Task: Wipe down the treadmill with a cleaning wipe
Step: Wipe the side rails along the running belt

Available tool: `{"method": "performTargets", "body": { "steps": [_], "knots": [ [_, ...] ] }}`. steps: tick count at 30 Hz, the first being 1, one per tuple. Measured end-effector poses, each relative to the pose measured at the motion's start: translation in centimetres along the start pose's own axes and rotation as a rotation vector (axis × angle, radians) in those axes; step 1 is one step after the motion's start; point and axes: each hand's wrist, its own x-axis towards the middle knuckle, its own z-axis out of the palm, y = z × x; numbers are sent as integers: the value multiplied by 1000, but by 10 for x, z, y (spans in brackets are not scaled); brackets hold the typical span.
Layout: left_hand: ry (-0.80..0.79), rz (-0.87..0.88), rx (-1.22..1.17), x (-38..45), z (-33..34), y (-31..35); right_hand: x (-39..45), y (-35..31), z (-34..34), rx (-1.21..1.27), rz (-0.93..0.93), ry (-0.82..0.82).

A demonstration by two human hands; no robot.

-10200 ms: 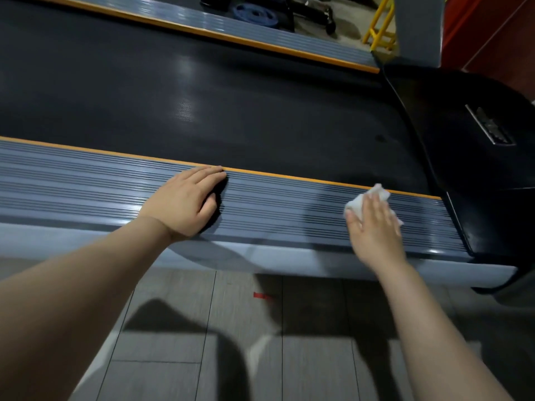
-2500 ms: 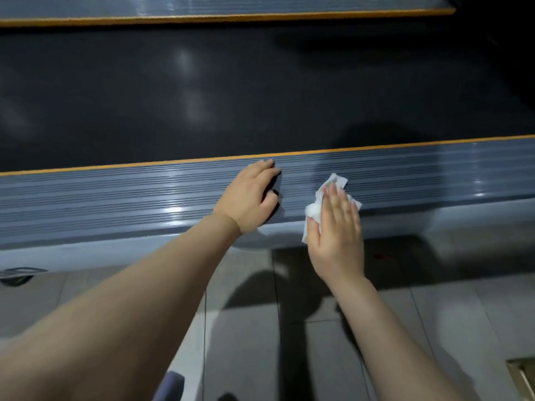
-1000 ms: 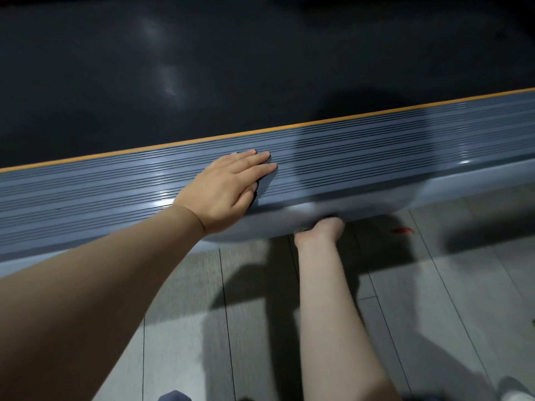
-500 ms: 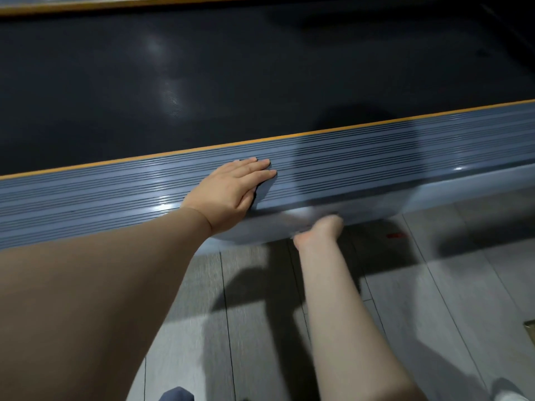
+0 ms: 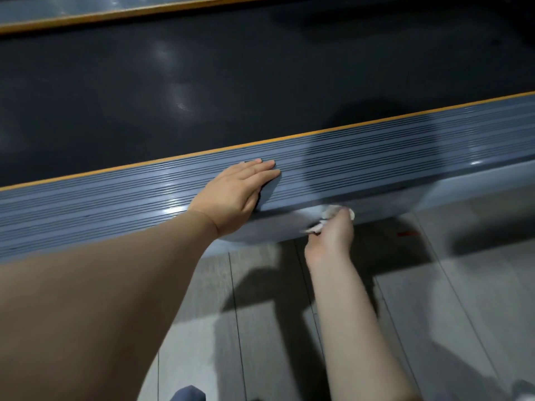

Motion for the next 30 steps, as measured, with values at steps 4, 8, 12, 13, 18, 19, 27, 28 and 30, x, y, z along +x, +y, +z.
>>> {"method": "performTargets", "body": {
  "steps": [4,8,12,13,18,19,27,28,30],
  "knots": [
    [36,-38,-35,-2,-1,3,-33,29,4,-712,-922,30],
    [109,-64,-66,-1,0,4,-20,23,-9,-1439,-1275,39],
    [120,-66,-3,-1,2,2,-15,-14,10,-1834,-1258,-139],
    [130,-79,9,-2,2,3,-12,-23,25,-1892,-1225,-213],
    [207,-135,-83,-2,-1,4,17,-40,100,-2007,-1171,-434],
    [228,-134,-109,-2,0,3,16,-38,103,-1999,-1176,-428],
    [244,-111,-206,-3,-2,3,-53,5,12,-1949,-1289,-559],
    [256,-108,-243,-4,-3,3,-53,6,16,-1956,-1279,-557],
    [286,-131,-352,-9,-6,3,-43,2,44,-1949,-1254,-572]
  ]
}}
